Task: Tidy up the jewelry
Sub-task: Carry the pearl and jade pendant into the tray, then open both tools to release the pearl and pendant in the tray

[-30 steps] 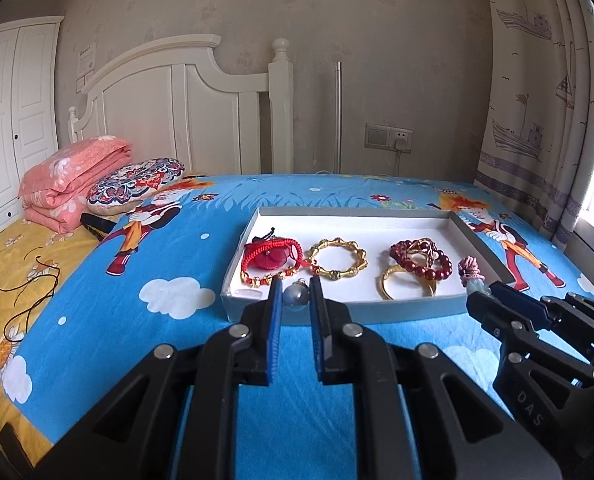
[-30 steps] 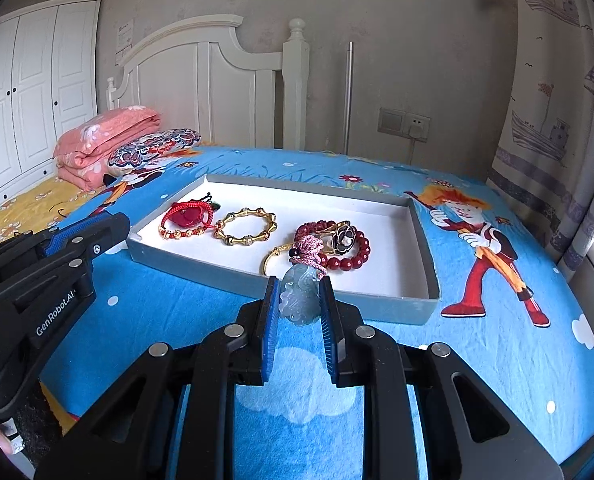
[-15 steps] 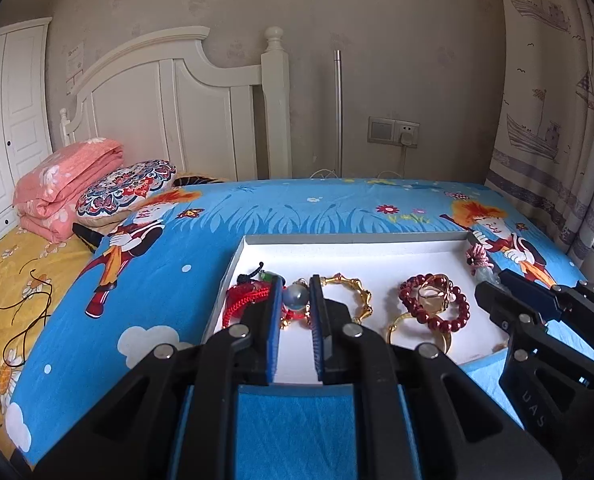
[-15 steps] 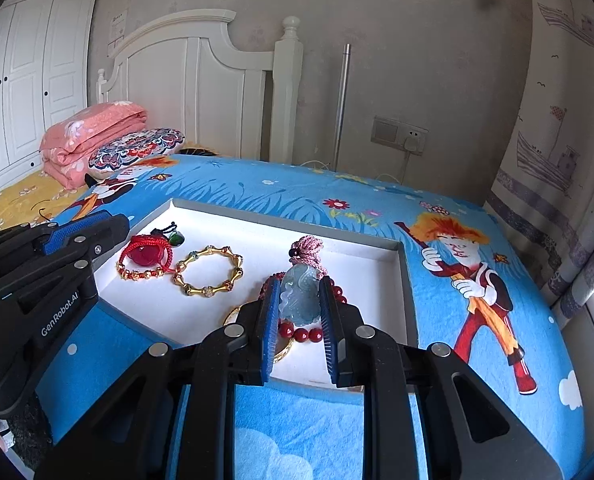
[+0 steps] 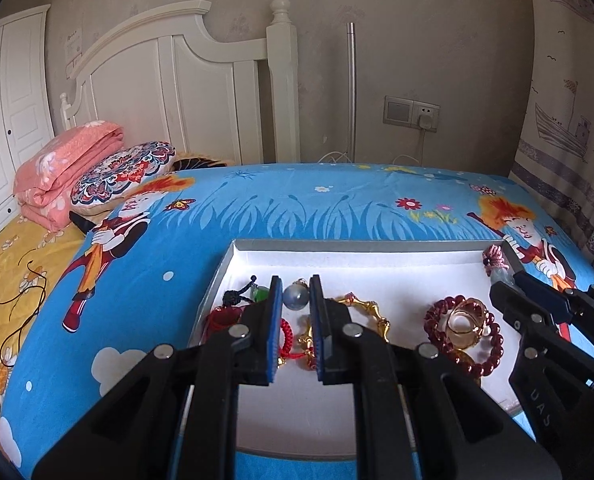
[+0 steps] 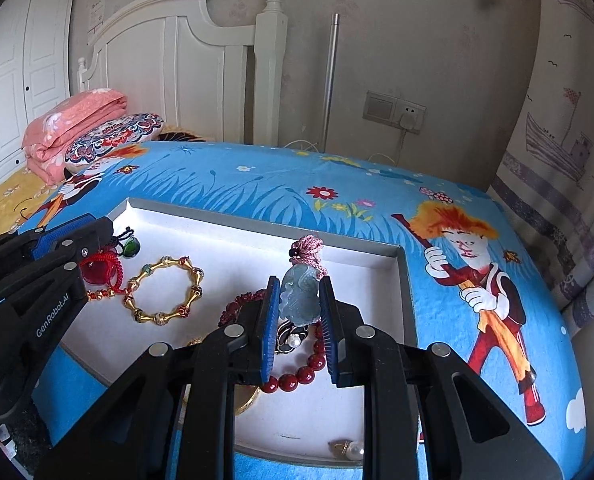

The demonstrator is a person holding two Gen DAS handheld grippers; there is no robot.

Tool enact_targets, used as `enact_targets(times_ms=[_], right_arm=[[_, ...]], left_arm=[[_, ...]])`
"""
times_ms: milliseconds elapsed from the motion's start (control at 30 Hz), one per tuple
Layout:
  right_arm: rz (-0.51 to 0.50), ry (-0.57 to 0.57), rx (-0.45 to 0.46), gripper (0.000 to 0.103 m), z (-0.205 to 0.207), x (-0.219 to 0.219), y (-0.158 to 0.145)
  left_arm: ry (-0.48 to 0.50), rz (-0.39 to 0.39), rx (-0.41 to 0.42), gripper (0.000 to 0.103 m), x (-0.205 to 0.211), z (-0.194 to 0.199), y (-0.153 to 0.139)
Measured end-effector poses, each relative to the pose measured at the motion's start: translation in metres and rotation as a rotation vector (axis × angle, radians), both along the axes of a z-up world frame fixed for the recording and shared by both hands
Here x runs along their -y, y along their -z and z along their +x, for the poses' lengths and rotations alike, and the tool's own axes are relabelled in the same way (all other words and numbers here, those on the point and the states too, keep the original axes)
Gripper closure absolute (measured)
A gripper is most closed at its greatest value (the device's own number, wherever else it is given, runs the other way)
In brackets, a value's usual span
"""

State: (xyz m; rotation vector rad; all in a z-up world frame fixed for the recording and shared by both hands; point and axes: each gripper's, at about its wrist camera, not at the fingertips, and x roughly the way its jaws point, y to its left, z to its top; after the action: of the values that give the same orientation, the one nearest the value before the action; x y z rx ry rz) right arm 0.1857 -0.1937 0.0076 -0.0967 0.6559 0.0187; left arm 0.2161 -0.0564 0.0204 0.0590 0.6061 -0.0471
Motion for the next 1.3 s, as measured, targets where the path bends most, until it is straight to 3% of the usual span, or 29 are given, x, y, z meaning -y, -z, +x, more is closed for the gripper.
enact_targets(times_ms=[500,567,633,667,1067,1267,1300], right_arm=[[0.013,0.021,-0.014,0.082,0.015,0.003,0.001],[0.016,0.028,-0.011,0.081,0.015,0.005,0.000],[0.023,0.028,-0.008,0.075,0.014,0.007,-0.001],[0.025,0.029,-0.006,0.071,0.013,0.008,-0.001],[0.033,0.035,-0.018,0.071,0.011,0.010,0.004],[0.041,0.029,-0.013,0.070,0.008,0.010,0.001],[0.043,0.026,-0.012,0.066,0.007,0.010,-0.001]], left_arm=[[-0.016,0.036,-0.002,0.089,0.005,0.011,0.002],[-0.019,0.031,-0.013,0.081,0.004,0.013,0.002],[-0.035,0.028,-0.008,0.062,0.002,0.013,0.003],[-0.038,0.028,-0.003,0.062,0.001,0.013,0.003],[-0.031,0.028,-0.012,0.061,0.000,0.011,0.006],[-0.026,0.017,-0.008,0.044,-0.002,0.010,0.003],[-0.022,0.013,-0.010,0.036,-0.002,0.010,0.003]])
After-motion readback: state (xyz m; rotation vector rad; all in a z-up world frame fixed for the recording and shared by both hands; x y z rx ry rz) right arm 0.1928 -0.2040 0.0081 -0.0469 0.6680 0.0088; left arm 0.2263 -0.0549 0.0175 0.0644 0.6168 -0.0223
